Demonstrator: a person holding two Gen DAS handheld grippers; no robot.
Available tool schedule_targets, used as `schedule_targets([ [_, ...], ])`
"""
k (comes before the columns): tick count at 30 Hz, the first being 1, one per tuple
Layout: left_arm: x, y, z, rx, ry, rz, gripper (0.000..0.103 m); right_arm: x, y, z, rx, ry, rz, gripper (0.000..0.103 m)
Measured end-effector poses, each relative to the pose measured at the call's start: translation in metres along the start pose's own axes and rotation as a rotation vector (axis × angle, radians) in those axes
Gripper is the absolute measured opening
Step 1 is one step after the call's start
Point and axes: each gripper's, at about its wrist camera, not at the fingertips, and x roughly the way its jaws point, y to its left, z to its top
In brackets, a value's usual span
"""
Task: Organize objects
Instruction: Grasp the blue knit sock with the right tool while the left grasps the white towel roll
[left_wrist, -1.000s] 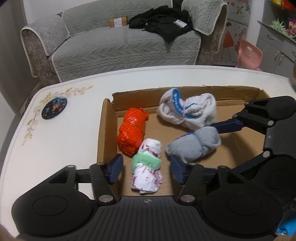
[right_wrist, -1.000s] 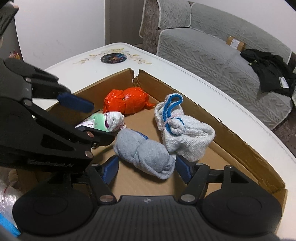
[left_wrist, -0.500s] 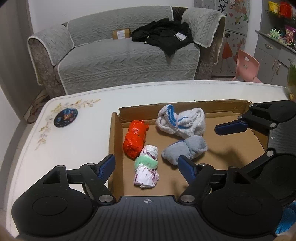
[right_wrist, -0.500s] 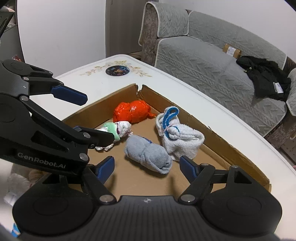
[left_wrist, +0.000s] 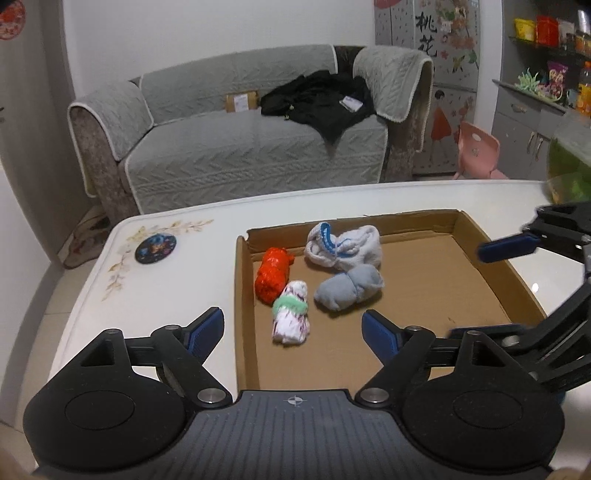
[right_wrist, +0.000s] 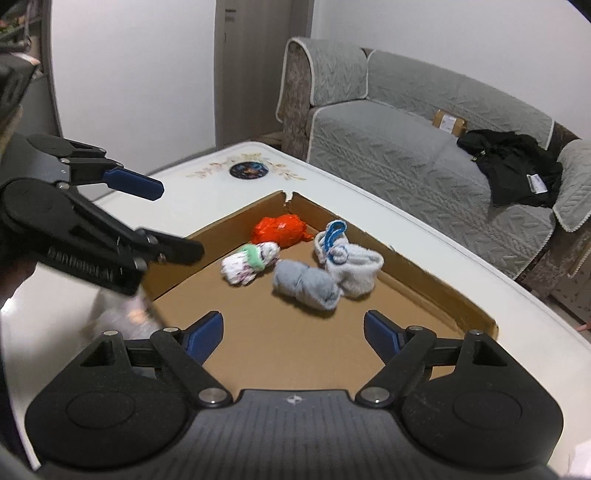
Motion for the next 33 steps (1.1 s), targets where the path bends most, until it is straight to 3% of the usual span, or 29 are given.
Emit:
schedule_targets([
  [6, -0.025, 0.009, -0.048, -0.073, -0.030, 0.012, 0.088, -0.039, 0.007, -0.052, 0.019, -0.068, 0.013, 0.083],
  [11, -0.027, 0.011, -0.089, -0.117, -0.003, 0.039, 0.088, -0.043, 0.018, -0.104, -0.024, -0.071, -0.040, 0.081],
  [14, -0.021, 0.012, -0.105, -0.154, 0.037, 0.023, 0.088, -0.036, 0.019, -0.122, -0.030, -0.069, -0.030, 0.080],
  [18, -0.013, 0.012, -0.113, -0.164, 0.043, 0.020, 0.089, -0.030, 0.023, -0.128, -0.080, -0.075, -0.071, 0.080],
  [23, -0.006, 0.019, -0.120, -0.169, 0.078, 0.043, 0.088, -0.029, 0.025, -0.127, -0.105, -0.051, -0.096, 0.054],
  [33, -0.006, 0.033, -0.133, -0.150, 0.120, 0.086, 0.083, -0.032, 0.031, -0.135, -0.104, -0.014, -0.057, 0.054],
])
